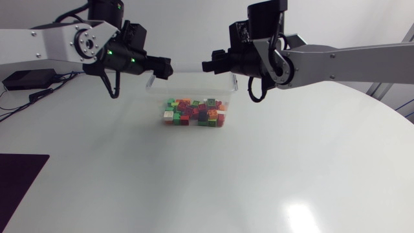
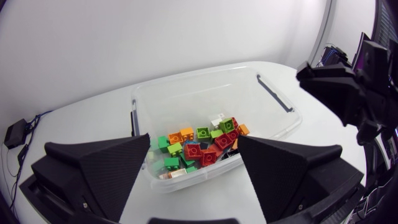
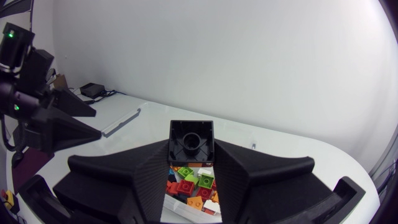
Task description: Place the duplo bricks in the container
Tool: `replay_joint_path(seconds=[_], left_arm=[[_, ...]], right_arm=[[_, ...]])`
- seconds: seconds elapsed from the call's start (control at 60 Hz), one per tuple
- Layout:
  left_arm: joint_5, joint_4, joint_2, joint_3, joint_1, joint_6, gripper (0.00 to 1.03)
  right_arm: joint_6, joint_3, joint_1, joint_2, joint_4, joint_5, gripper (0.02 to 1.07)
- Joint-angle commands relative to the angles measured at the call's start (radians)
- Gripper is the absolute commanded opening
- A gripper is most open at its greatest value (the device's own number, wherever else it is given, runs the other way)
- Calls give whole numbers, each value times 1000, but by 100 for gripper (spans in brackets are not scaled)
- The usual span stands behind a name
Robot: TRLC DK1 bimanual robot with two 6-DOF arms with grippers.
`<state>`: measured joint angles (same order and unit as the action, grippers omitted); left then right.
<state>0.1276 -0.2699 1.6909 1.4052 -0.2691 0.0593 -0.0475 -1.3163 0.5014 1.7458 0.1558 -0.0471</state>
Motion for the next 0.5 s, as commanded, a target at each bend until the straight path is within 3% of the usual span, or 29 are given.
replay_joint_path(seconds=[0.0, 0.383, 0.433, 0.483], left_arm=[[15, -32, -59, -35, 10, 20, 99], [30, -97, -208, -166, 31, 48, 99], [33, -115, -229, -173, 34, 53, 99], [40, -135, -249, -181, 36, 54, 99]], right_arm=[[8, -54, -4, 58, -7, 12, 39], [6, -227, 22, 247, -32, 32, 41], [6, -270, 26, 287, -59, 32, 52], [11, -307, 31, 319, -90, 32, 76]])
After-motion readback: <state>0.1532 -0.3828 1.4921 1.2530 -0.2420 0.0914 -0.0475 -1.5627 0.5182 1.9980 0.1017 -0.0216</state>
